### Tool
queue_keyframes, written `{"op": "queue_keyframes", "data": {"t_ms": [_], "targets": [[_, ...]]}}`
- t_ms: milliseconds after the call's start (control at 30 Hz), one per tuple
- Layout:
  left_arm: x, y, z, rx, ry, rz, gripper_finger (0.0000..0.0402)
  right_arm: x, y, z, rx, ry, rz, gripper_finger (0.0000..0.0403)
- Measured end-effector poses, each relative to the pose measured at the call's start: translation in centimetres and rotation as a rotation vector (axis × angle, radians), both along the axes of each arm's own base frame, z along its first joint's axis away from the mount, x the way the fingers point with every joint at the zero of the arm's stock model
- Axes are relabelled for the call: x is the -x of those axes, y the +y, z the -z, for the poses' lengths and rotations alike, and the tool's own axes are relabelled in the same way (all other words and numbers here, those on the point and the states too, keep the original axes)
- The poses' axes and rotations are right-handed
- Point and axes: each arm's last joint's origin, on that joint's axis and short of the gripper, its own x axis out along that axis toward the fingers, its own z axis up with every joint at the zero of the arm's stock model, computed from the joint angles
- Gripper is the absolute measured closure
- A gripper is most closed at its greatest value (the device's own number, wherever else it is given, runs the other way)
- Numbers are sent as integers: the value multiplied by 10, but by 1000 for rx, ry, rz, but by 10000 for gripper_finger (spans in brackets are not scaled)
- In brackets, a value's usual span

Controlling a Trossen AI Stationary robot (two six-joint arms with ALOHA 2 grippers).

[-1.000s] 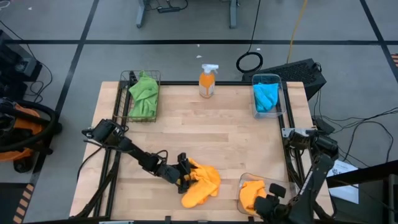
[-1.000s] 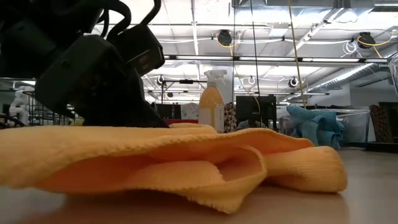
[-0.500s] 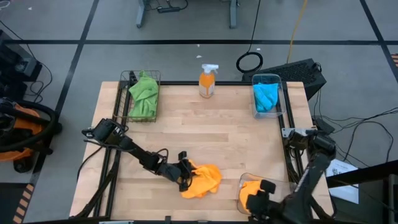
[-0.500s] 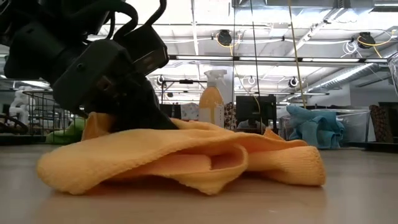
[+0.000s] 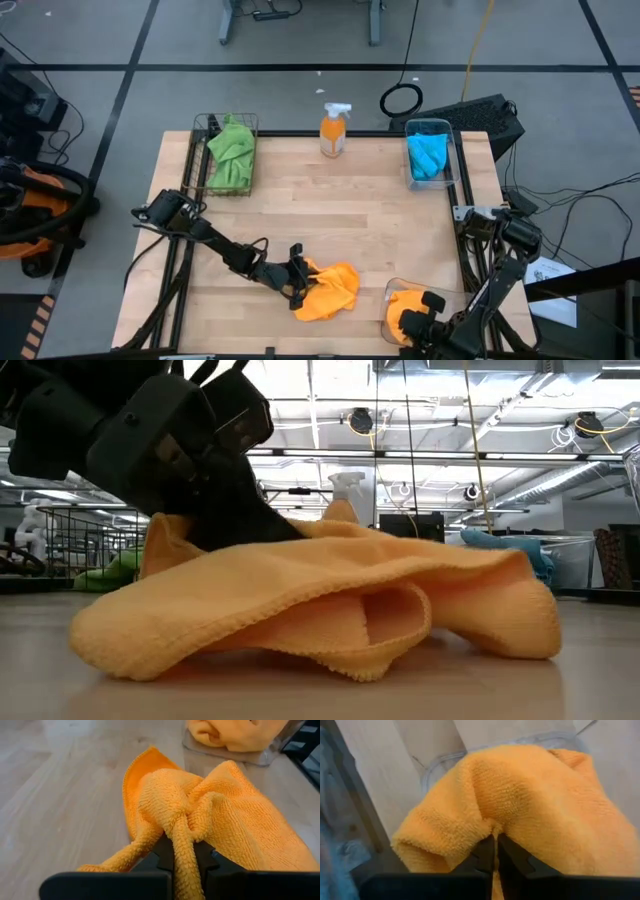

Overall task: Sort microfiber towel by color & place in baskets
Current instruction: Put the top yellow microfiber towel into the bottom transparent bin

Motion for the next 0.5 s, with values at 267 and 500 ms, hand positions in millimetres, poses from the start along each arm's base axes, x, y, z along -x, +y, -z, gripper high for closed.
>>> {"op": "queue_keyframes", "data": {"t_ms": [267,500], "targets": [[-1,-1,-3,15,-29,4,380,3,0,-2,-30,-18,-10,395],[-4,-6,-21,27,-138,74,380,9,-4,-28,-96,-54,4,384]]}}
